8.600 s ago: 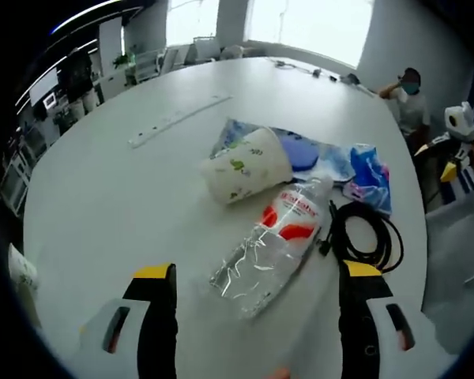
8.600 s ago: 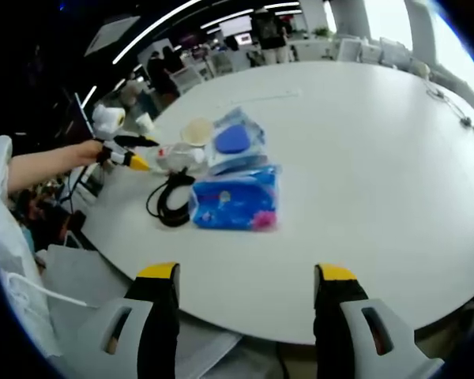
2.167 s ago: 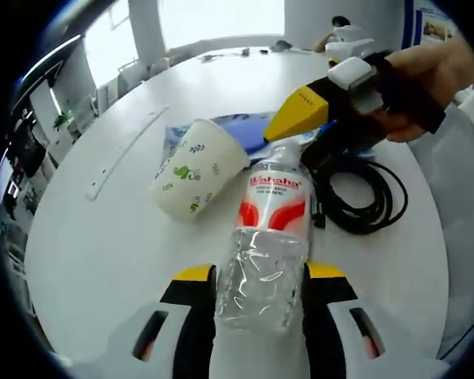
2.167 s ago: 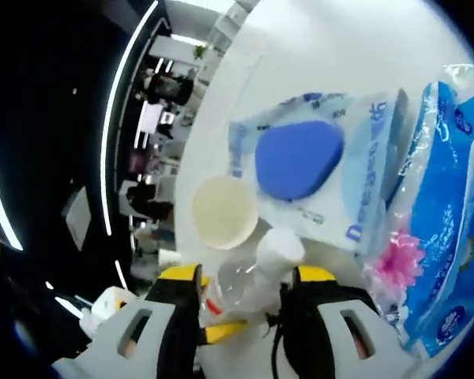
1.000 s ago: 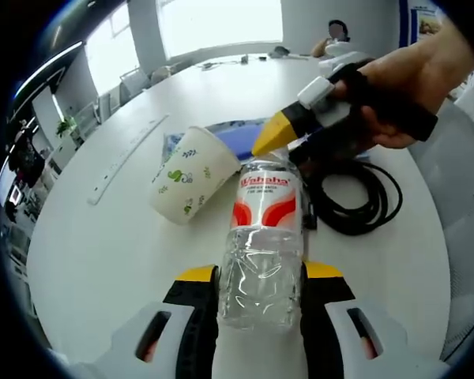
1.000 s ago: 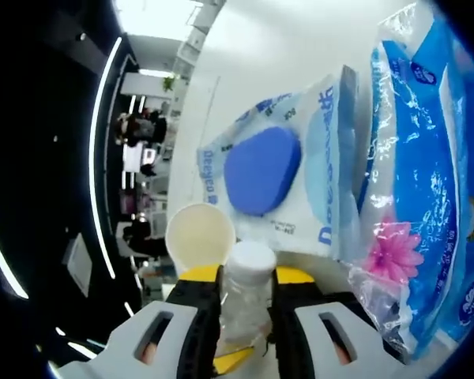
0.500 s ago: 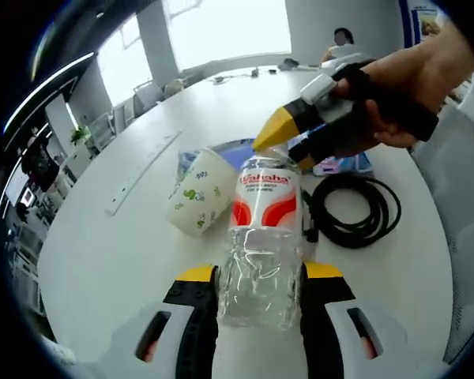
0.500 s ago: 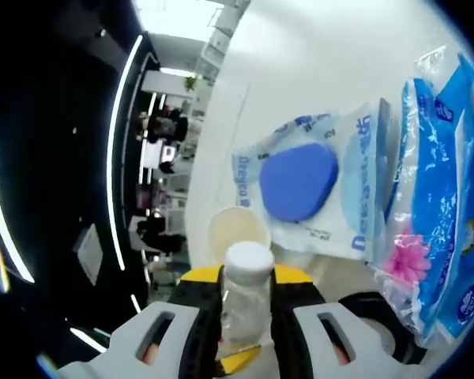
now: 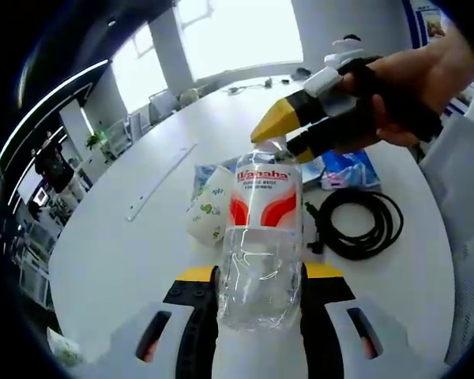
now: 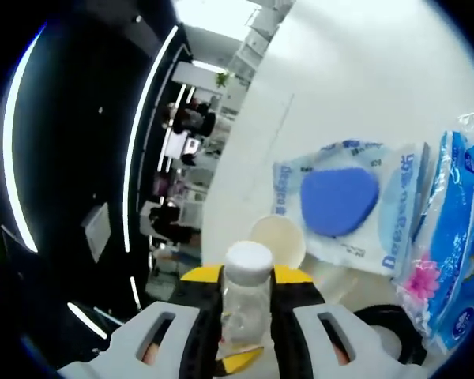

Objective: Arrange the tabletop items into an orderly group along one side of the table until the central work area is clear of visible clutter.

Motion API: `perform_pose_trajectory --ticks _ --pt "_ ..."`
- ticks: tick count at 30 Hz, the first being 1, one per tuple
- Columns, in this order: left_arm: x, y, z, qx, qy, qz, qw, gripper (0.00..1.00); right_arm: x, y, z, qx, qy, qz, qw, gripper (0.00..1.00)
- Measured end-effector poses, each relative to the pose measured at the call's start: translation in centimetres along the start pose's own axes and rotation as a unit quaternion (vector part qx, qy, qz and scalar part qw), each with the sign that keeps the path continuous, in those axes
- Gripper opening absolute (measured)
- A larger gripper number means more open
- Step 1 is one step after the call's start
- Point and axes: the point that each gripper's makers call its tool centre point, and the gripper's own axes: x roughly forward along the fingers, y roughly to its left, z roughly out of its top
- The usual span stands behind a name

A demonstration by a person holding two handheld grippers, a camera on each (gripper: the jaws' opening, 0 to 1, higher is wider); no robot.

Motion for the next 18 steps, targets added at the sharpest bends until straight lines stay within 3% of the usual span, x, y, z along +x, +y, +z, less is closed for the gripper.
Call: perform_pose_trajectory --ticks 5,8,14,18 --pt "-0.5 0.3 0.6 -0.017 -0.017 0.022 0.9995 0.35 -0.1 2.5 0.4 -0.069 -0.001 0.027 0.9972 0.19" --pt "-0.8 0.7 0.9 -0.033 -0.029 0.036 0.9984 0.35 -0.1 4.6 0.6 -0.128 -0.002 0.054 0.9904 0.19" --pt "-1.4 0.8 1.5 -0.055 -0.046 0.057 0.9958 0.35 -0.2 6.7 0.5 -0.182 0.000 0.082 0.9799 0.19" --pt "-1.6 0.7 1.9 -0.078 -0.064 0.072 0.9923 0.35 -0.5 8.2 0.4 -0.224 -0.007 0.103 0.9691 0.19"
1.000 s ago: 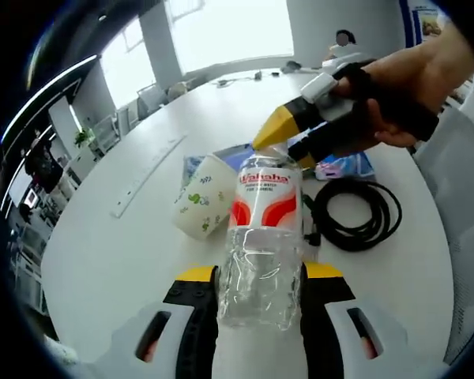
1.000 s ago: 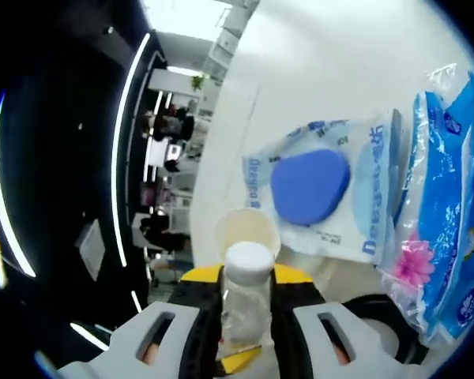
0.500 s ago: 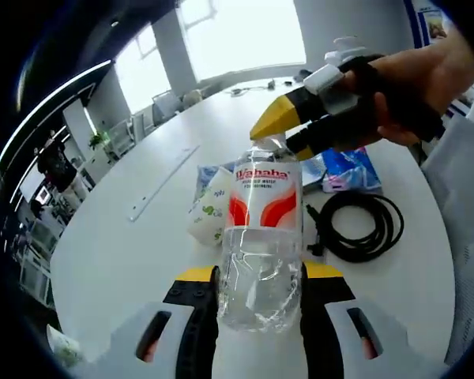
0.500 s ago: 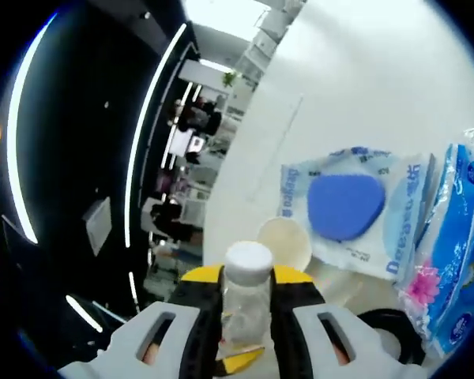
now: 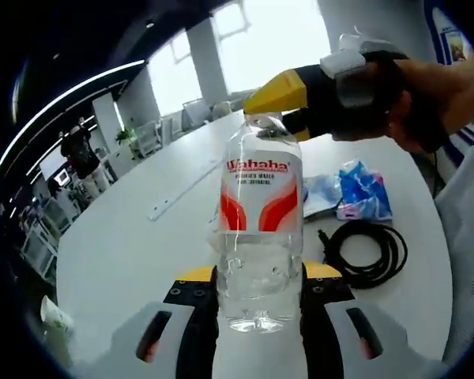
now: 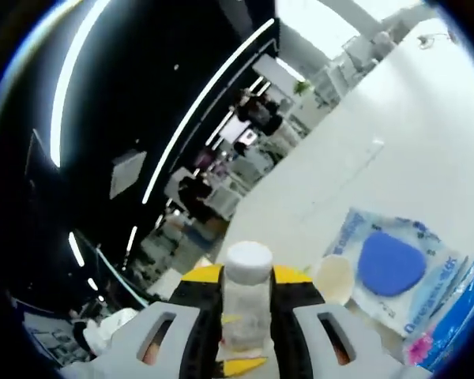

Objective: Arrange the tabletop items into an orderly group along one side of the table until the central work area is clear of visible clutter.

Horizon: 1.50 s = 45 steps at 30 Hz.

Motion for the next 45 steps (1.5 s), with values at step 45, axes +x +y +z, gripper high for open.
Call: perform_pose_trajectory --ticks 45 --pt "-3.5 -2.2 4.1 -0.028 -0.091 -0.005 0.9955 0.37 -0.5 9.7 2.2 -0.221 0.020 0.217 0.9506 0.18"
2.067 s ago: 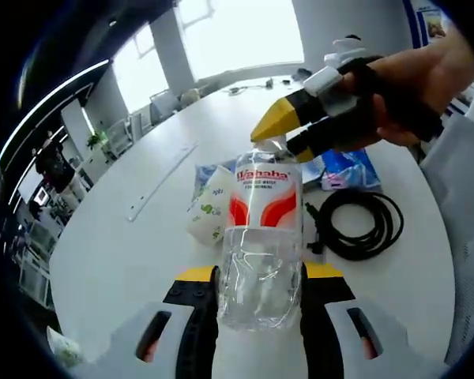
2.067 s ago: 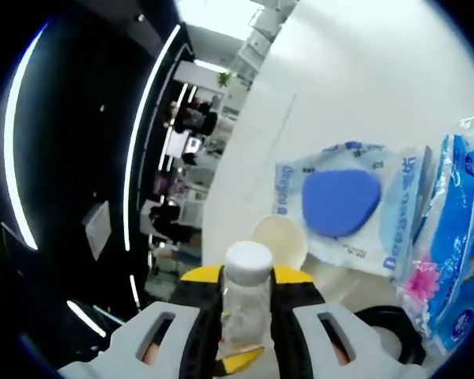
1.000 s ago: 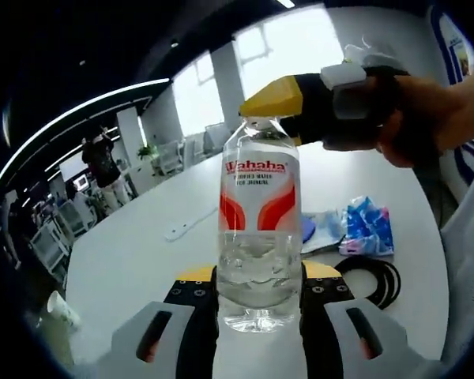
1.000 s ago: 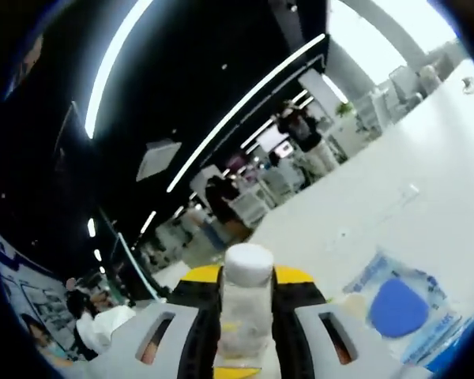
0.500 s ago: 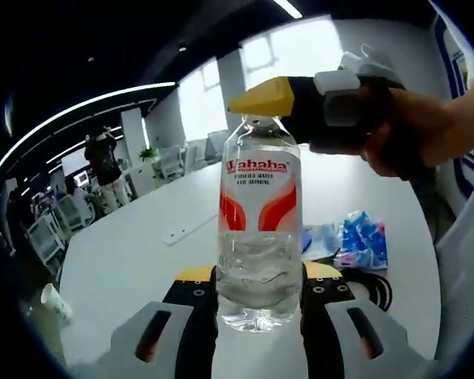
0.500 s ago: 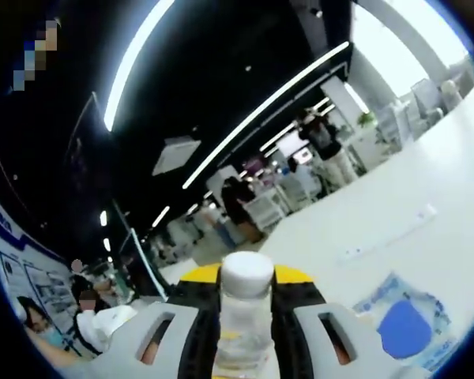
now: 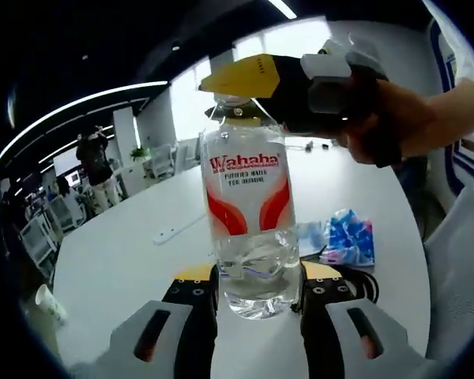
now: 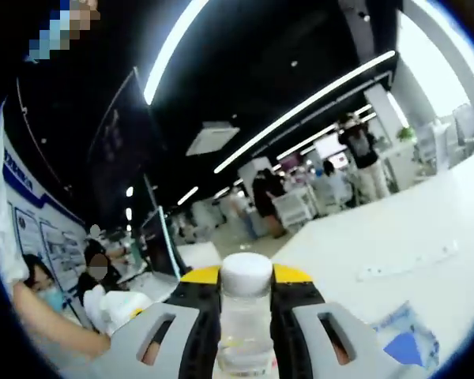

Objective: Arrange the tabletop items into an orderly group along one side of the table until the central work area is clear of visible clutter.

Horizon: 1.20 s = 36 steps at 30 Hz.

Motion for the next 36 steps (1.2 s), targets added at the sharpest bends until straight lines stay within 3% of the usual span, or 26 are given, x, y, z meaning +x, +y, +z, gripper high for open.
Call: perform_pose_trajectory --ticks 3,6,9,12,15,17,20,25,26,36 --pt "-0.5 -0.3 -0.3 0.011 0.010 -0.018 0.9997 0.35 -0.2 0.1 0.3 -0.007 0.005 0.011 0.9999 0.18" --pt "-1.1 -0.5 -0.1 -0.007 -0.001 -0.039 0.9992 0.35 -0.4 0.7 0.6 -0.018 0.004 0.038 0.9991 0.18" --pt "-1.4 -0.6 0.0 -0.011 -0.001 -0.062 0.9980 0.47 -0.5 1.9 0.4 -0.037 0.018 0.084 0.9956 0.18" --pt "-1.9 -0.7 0.8 -0.028 -0.021 -0.092 0.9951 0.48 -0.7 2.7 0.4 -0.030 0.022 0.119 0.9923 0.18" --pt "-2.2 -0.1 1.6 -0.029 -0.038 -0.109 0.9929 0.53 -0.8 3.8 0.2 -0.035 0.033 0.159 0.9861 0.19" --pt "-2.4 -0.4 2.3 -0.013 -0.044 -0.133 0.9900 0.54 -0.5 4.1 -0.3 -0.045 0.047 0.173 0.9828 0.19" --pt "-2.6 -0.8 3.4 -0.022 -0.066 -0.160 0.9846 0.53 -0.3 4.7 -0.9 -0.063 0.062 0.191 0.9775 0.19" --pt "-2.7 -1.5 3.8 -0.005 -0.059 -0.195 0.9790 0.56 -0.2 5.9 -1.0 -0.071 0.062 0.227 0.9694 0.19" --pt "-2.4 -1.6 3.7 0.000 -0.055 -0.201 0.9780 0.57 -0.2 6.5 -0.9 -0.074 0.063 0.244 0.9649 0.19" --pt "-1.3 -1.9 3.2 0.011 -0.046 -0.213 0.9758 0.40 0.2 7.4 -0.9 -0.095 0.066 0.265 0.9573 0.19"
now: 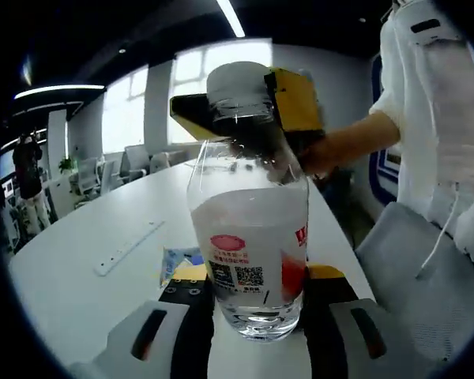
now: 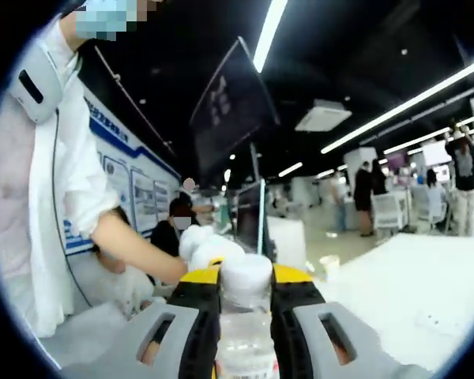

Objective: Arrange the tabletop items into an orderly group along one side of the table until the central work area is clear of visible clutter.

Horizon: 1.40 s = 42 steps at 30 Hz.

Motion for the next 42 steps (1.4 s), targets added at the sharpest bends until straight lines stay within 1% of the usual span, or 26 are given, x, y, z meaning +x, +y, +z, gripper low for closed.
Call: perform_pose_trajectory --ticks 1,4,7,9,11,12,14,15,16,18,19,21,23,24,26,31,35,38,39,42 --pt "0.0 0.0 0.0 0.002 0.000 0.001 1.0000 0.40 -0.1 -0.1 0.0 0.000 0.000 0.000 1.0000 0.19" --pt "-0.3 0.3 0.3 0.000 -0.016 0.004 0.9999 0.38 0.0 0.0 0.3 -0.005 -0.005 0.000 1.0000 0.19" --pt "-0.4 0.4 0.5 0.001 -0.021 0.009 0.9997 0.37 0.2 0.1 0.5 -0.005 -0.009 0.000 0.9999 0.20" --pt "-0.5 0.8 0.3 0.006 -0.016 0.022 0.9996 0.36 0.3 0.1 0.8 0.031 -0.017 0.001 0.9994 0.21" --pt "-0.7 0.8 0.3 0.007 -0.018 0.023 0.9996 0.36 0.3 0.0 0.9 0.020 -0.020 0.000 0.9996 0.22" --pt "-0.8 0.8 0.2 0.007 -0.016 0.024 0.9995 0.36 0.3 0.0 1.5 0.012 -0.035 -0.002 0.9993 0.23" --pt "-1.0 0.7 -0.3 0.015 -0.009 0.024 0.9996 0.36 0.1 -0.1 2.3 0.005 -0.048 -0.004 0.9988 0.30" --pt "-1.0 0.6 -0.5 0.016 -0.007 0.023 0.9996 0.36 0.1 -0.2 2.3 0.000 -0.042 -0.006 0.9991 0.30" --pt "-1.1 0.6 -0.7 0.013 -0.007 0.023 0.9996 0.35 0.0 -0.5 1.9 -0.011 -0.029 -0.009 0.9995 0.31" --pt "-1.2 0.7 -0.9 0.012 -0.013 0.027 0.9995 0.35 -0.1 -0.7 1.6 -0.010 -0.023 -0.012 0.9996 0.34" --pt "-1.2 0.8 -0.9 0.011 -0.013 0.030 0.9994 0.35 -0.2 -0.9 1.0 -0.004 -0.013 -0.013 0.9998 0.34" --pt "-1.3 1.3 -0.9 0.005 -0.022 0.036 0.9991 0.36 -0.5 -1.1 0.3 -0.003 0.002 -0.018 0.9998 0.34" --pt "-1.5 2.1 -0.9 -0.002 -0.033 0.045 0.9984 0.36 -0.7 -1.0 -0.1 -0.005 0.008 -0.022 0.9997 0.34" --pt "-1.5 2.2 -0.9 -0.002 -0.034 0.046 0.9984 0.36 -0.8 -1.0 -0.2 -0.004 0.009 -0.024 0.9997 0.34" --pt "-1.7 3.4 -1.3 -0.003 -0.033 0.051 0.9981 0.36 -1.2 -0.9 -0.3 -0.004 0.010 -0.027 0.9996 0.32" --pt "-1.9 5.2 -2.3 -0.009 -0.037 0.059 0.9975 0.36 -2.5 -0.7 -1.0 0.003 0.015 -0.040 0.9991 0.28" --pt "-1.9 6.1 -2.9 -0.008 -0.040 0.062 0.9973 0.36 -4.2 -1.0 -1.6 0.016 0.014 -0.059 0.9980 0.26" --pt "-1.5 6.9 -3.8 -0.007 -0.031 0.061 0.9976 0.36 -5.3 -1.3 -2.5 0.021 0.021 -0.076 0.9966 0.24" --pt "-1.5 7.0 -4.1 -0.008 -0.031 0.061 0.9977 0.36 -5.9 -1.6 -2.9 0.024 0.026 -0.089 0.9954 0.24" --pt "-1.2 7.5 -4.9 -0.008 -0.031 0.058 0.9978 0.36 -7.1 -1.7 -3.4 0.031 0.027 -0.102 0.9940 0.22"
